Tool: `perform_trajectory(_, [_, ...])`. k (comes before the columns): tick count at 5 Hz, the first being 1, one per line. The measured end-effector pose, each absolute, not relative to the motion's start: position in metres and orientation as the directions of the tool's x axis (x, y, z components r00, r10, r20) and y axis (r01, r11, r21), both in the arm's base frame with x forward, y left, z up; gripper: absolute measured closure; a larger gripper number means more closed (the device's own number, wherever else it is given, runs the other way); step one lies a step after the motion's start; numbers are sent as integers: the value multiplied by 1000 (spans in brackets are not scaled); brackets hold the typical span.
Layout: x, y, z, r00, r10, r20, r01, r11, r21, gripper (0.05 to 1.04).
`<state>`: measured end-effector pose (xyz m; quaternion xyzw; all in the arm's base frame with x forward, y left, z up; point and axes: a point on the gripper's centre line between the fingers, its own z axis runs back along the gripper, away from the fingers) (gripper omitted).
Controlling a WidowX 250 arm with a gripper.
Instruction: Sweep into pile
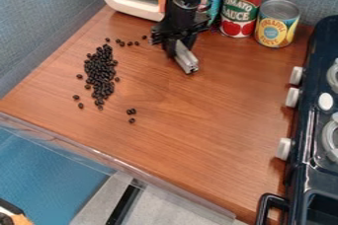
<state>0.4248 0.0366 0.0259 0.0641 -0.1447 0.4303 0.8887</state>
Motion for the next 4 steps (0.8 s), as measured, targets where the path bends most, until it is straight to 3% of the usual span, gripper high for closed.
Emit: perform_trajectory(4, [407, 15, 16, 669, 675, 310, -714, 700, 15, 692])
